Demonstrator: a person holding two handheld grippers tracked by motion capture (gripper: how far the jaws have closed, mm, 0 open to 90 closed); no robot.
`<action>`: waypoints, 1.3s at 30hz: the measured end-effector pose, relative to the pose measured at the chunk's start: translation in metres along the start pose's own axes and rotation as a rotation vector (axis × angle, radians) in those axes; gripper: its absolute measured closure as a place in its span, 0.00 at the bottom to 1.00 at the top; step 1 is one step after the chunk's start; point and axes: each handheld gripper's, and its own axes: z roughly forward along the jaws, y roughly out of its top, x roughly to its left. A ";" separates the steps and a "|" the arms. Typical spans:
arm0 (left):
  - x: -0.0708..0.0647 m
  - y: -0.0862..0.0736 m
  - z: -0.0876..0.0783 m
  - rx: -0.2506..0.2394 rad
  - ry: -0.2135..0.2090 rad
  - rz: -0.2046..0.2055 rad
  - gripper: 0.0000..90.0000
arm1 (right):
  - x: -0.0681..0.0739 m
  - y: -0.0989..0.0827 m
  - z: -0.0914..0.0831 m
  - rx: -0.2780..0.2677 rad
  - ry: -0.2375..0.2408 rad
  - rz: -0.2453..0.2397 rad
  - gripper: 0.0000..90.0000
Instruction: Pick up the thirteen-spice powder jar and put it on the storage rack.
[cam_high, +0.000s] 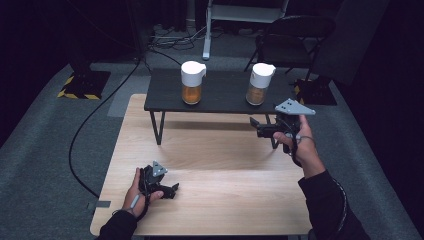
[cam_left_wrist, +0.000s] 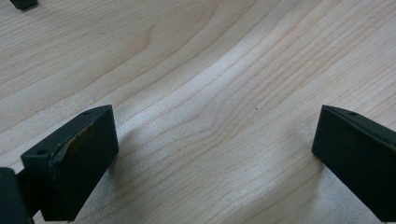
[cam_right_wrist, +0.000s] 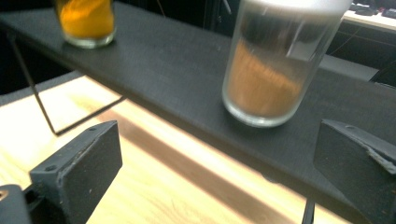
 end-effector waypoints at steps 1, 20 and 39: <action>0.000 0.000 0.000 0.000 0.000 0.000 0.00 | 0.000 -0.003 -0.001 0.002 0.004 0.003 0.01; 0.000 0.000 0.000 0.000 0.000 0.000 0.00 | 0.006 -0.064 -0.006 0.074 0.048 -0.066 0.01; 0.000 0.000 0.000 0.000 0.000 0.000 0.00 | 0.012 -0.113 -0.002 0.142 0.069 -0.056 0.01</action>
